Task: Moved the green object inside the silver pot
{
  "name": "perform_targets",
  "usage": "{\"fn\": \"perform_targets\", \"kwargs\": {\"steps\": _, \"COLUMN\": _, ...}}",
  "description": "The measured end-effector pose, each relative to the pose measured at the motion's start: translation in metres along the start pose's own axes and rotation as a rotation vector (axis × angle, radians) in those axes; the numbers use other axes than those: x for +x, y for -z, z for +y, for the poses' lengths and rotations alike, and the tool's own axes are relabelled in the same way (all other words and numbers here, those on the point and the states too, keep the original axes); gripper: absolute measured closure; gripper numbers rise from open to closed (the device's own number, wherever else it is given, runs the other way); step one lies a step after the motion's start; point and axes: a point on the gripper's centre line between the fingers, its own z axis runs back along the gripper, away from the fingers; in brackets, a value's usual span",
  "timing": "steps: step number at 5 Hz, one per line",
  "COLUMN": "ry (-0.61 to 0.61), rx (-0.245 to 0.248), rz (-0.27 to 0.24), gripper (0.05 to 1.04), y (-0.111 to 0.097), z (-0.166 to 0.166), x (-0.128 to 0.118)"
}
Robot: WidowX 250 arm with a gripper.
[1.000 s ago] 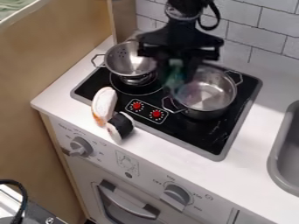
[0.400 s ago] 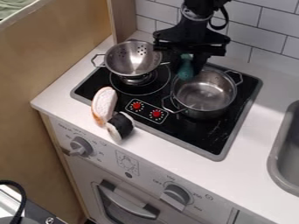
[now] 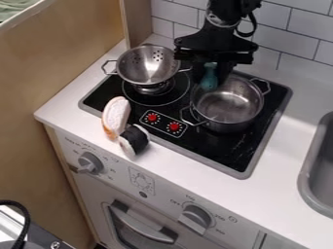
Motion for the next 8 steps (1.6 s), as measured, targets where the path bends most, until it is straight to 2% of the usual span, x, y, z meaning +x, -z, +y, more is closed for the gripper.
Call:
{"fn": "perform_targets", "kwargs": {"steps": 1, "ry": 0.001, "rx": 0.002, "rz": 0.016, "gripper": 0.315, "y": -0.001, "z": 0.0, "x": -0.001}}
{"fn": "perform_targets", "kwargs": {"steps": 2, "ry": 0.005, "rx": 0.006, "rz": 0.027, "gripper": 0.094, "y": -0.001, "z": 0.001, "x": -0.003}}
{"fn": "perform_targets", "kwargs": {"steps": 3, "ry": 0.018, "rx": 0.007, "rz": 0.062, "gripper": 0.085, "y": -0.002, "z": 0.001, "x": -0.008}}
{"fn": "perform_targets", "kwargs": {"steps": 4, "ry": 0.06, "rx": 0.002, "rz": 0.125, "gripper": 0.085, "y": -0.006, "z": 0.005, "x": -0.014}}
{"fn": "perform_targets", "kwargs": {"steps": 5, "ry": 0.176, "rx": -0.055, "rz": 0.189, "gripper": 0.085, "y": -0.02, "z": 0.009, "x": -0.021}}
{"fn": "perform_targets", "kwargs": {"steps": 6, "ry": 0.329, "rx": -0.15, "rz": 0.208, "gripper": 0.085, "y": -0.035, "z": 0.017, "x": -0.024}}
{"fn": "perform_targets", "kwargs": {"steps": 7, "ry": 0.452, "rx": -0.181, "rz": 0.209, "gripper": 0.085, "y": -0.043, "z": 0.029, "x": -0.028}}
{"fn": "perform_targets", "kwargs": {"steps": 8, "ry": 0.543, "rx": -0.182, "rz": 0.221, "gripper": 0.085, "y": -0.05, "z": 0.041, "x": -0.03}}
